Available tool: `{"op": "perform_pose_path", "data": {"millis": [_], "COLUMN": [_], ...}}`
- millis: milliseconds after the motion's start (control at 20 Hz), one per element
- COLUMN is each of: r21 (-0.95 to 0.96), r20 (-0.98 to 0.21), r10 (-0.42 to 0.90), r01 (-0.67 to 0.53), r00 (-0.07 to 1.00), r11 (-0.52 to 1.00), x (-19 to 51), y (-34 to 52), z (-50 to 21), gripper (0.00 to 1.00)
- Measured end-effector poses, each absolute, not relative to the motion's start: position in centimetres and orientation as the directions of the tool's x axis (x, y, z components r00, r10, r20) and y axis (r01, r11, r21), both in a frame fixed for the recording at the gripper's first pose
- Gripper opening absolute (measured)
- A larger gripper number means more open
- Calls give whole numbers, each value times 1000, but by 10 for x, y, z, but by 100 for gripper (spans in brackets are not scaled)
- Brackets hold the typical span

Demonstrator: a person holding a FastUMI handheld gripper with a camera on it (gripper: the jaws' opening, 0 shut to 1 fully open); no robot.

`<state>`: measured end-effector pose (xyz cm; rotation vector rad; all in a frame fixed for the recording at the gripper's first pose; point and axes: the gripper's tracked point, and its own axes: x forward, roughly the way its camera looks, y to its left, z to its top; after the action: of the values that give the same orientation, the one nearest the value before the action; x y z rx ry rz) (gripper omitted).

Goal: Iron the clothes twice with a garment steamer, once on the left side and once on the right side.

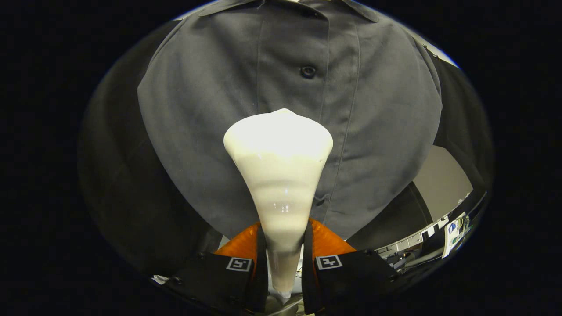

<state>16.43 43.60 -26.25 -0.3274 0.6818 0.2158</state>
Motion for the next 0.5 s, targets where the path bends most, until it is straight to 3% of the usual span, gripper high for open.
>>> {"op": "perform_pose_path", "data": {"millis": [500], "r21": [-229], "r20": [-707], "r10": [56], "r01": [-304], "r00": [705], "r11": [925], "x": [164], "y": [408], "z": [-304], "gripper": [39]}}
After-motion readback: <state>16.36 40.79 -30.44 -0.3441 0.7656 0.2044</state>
